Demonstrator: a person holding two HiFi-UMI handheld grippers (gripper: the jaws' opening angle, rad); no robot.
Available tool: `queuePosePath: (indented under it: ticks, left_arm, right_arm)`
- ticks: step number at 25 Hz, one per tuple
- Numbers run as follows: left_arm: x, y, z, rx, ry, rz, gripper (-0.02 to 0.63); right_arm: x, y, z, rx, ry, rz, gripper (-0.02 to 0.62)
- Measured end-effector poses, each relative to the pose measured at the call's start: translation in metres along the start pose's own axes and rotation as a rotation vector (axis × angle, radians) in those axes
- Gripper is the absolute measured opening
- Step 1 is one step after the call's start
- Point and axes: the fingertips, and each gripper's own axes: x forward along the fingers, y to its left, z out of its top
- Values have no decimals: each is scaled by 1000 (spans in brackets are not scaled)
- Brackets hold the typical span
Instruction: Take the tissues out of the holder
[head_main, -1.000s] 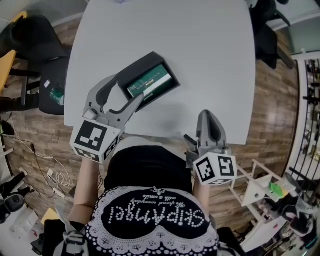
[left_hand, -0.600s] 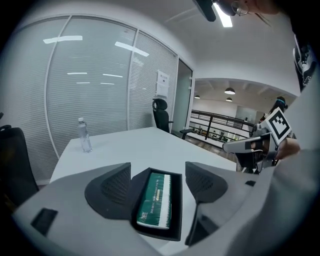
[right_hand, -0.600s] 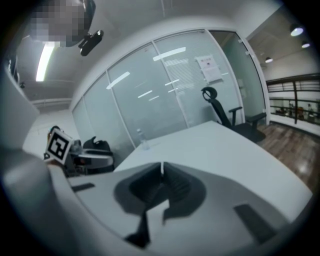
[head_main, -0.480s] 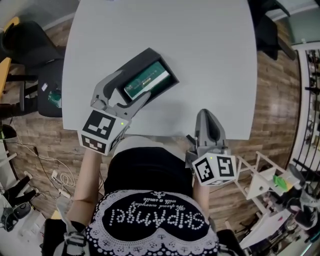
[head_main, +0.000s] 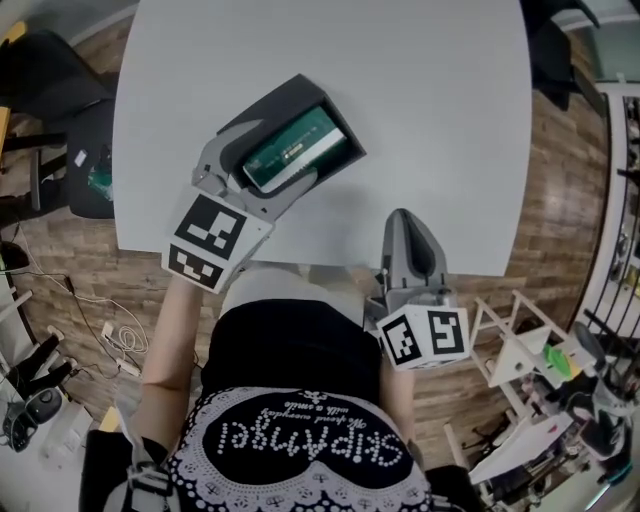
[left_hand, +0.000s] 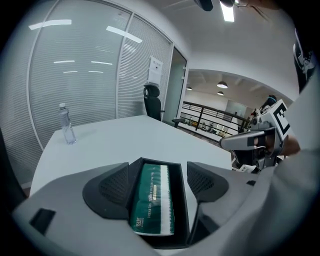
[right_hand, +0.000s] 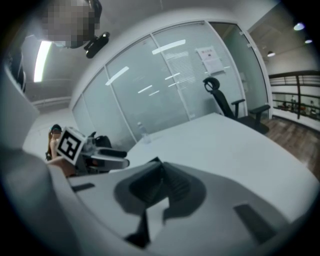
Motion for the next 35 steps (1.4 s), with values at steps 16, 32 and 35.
queuePosePath:
  ticks: [16, 32, 35]
  left_arm:
    - [44, -5, -45, 30, 189, -53, 362]
    - [64, 0, -69, 6, 274, -20, 362]
    - [66, 1, -70, 16, 289, -18, 362]
  right_arm:
    - [3, -5, -2, 25, -2, -27, 35]
    - [-2, -8, -7, 27, 9, -38, 35]
    - [0, -9, -5, 28, 8, -39, 35]
